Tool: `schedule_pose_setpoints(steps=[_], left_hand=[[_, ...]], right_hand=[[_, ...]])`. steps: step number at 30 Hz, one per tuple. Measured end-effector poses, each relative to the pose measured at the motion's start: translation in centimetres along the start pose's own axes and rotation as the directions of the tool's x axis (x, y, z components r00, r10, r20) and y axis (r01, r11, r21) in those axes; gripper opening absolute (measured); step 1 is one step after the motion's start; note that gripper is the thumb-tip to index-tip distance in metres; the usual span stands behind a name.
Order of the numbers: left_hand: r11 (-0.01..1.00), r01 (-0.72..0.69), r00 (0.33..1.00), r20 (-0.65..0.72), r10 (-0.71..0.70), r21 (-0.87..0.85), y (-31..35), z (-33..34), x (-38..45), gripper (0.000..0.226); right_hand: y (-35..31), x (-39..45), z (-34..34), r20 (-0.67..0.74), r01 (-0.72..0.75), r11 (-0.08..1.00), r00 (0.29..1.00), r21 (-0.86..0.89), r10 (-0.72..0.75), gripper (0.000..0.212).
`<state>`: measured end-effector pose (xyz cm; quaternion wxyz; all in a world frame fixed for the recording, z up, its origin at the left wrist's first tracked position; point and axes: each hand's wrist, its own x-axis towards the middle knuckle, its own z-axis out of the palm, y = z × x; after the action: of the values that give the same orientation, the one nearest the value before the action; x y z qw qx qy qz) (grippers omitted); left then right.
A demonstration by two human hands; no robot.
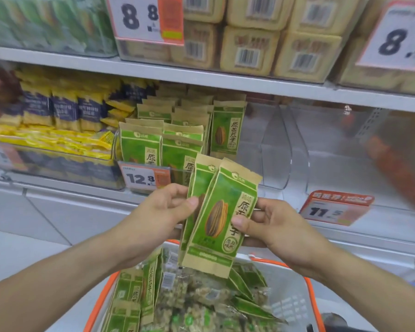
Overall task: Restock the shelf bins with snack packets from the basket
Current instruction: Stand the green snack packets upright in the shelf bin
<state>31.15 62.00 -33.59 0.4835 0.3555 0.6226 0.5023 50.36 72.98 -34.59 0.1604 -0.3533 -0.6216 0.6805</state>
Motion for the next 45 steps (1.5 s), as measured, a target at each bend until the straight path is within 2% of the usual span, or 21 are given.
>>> schedule_pose_setpoints(steps=[5, 7, 12, 16, 18, 19, 21, 23, 25, 27, 29, 33, 35, 41, 45], left_hand=[[1.000, 0.012, 0.999, 0.047, -0.012, -0.003, -0.4, -0.1, -0.1, 0.050], [1.000, -0.013, 0.997, 0.075, 0.012, 0.013, -0.4, -0.2, -0.3, 0.050], [0.996, -0.050, 0.997, 0.054, 0.054, -0.070, -0.4, -0.8, -0.2, 0.044], [0.992, -0.111, 0.979, 0.164, 0.120, -0.062, -0.1, -1.2, -0.5, 0.041], [0.987, -0.159, 0.971, 0.175, 0.160, -0.023, 0.1, -1.2, -0.6, 0.039], [0.973, -0.227, 0.964, 0.152, 0.217, 0.051, 0.2, -1.3, -0.7, 0.039], [0.872, -0.381, 0.924, 0.096, 0.370, 0.308, 0.2, -1.5, -0.7, 0.044], [0.738, -0.426, 0.868, 0.007, 0.496, 0.523, 0.5, -1.9, -0.7, 0.047], [0.630, -0.430, 0.802, -0.048, 0.596, 0.646, 0.7, -2.4, -0.2, 0.042], [0.551, -0.398, 0.773, -0.056, 0.632, 0.734, 0.5, -2.9, 0.7, 0.045], [0.517, -0.355, 0.786, -0.051, 0.616, 0.779, 0.0, -3.2, 1.5, 0.052], [0.436, -0.294, 0.832, 0.004, 0.554, 0.851, -1.4, -3.4, 2.5, 0.065], [0.383, -0.289, 0.833, 0.033, 0.552, 0.878, -2.0, -3.6, 2.8, 0.069], [0.333, -0.265, 0.833, 0.040, 0.552, 0.905, -2.9, -3.4, 3.4, 0.074], [0.333, -0.273, 0.824, 0.041, 0.565, 0.903, -3.3, -3.7, 3.5, 0.076]], right_hand=[[-0.1, 0.0, 1.3, -0.025, 0.006, 0.997, 1.000, -0.075, -0.008, 0.026], [-0.1, 0.0, 1.6, -0.039, -0.002, 0.996, 0.999, -0.090, -0.001, 0.030], [-0.8, 0.3, 1.1, 0.059, -0.006, 0.998, 0.998, -0.059, 0.010, 0.053], [-1.6, 0.3, 0.8, 0.152, 0.102, 0.995, 0.983, 0.015, -0.103, 0.055], [-2.2, 0.0, 0.8, 0.175, 0.193, 0.981, 0.967, -0.029, -0.185, 0.057], [-2.6, -0.3, 0.7, 0.154, 0.264, 0.960, 0.956, -0.091, -0.248, 0.057], [-3.7, -0.7, 0.5, 0.046, 0.413, 0.871, 0.908, -0.266, -0.416, 0.058], [-4.7, -1.2, 0.4, -0.103, 0.524, 0.735, 0.781, -0.429, -0.616, 0.059], [-5.6, -1.1, 0.2, -0.189, 0.546, 0.598, 0.626, -0.587, -0.756, 0.055], [-6.0, -0.1, -0.2, -0.217, 0.496, 0.526, 0.552, -0.691, -0.805, 0.049], [-6.1, 1.7, -0.4, -0.238, 0.442, 0.532, 0.563, -0.722, -0.792, 0.045], [-5.8, 6.7, 0.1, -0.303, 0.233, 0.634, 0.724, -0.738, -0.620, 0.044], [-5.8, 9.1, 0.2, -0.342, 0.130, 0.661, 0.773, -0.739, -0.534, 0.042], [-5.7, 14.6, -1.4, -0.420, 0.017, 0.709, 0.796, -0.705, -0.436, 0.048], [-4.9, 17.8, -1.9, -0.449, -0.140, 0.645, 0.825, -0.751, -0.344, 0.063]])
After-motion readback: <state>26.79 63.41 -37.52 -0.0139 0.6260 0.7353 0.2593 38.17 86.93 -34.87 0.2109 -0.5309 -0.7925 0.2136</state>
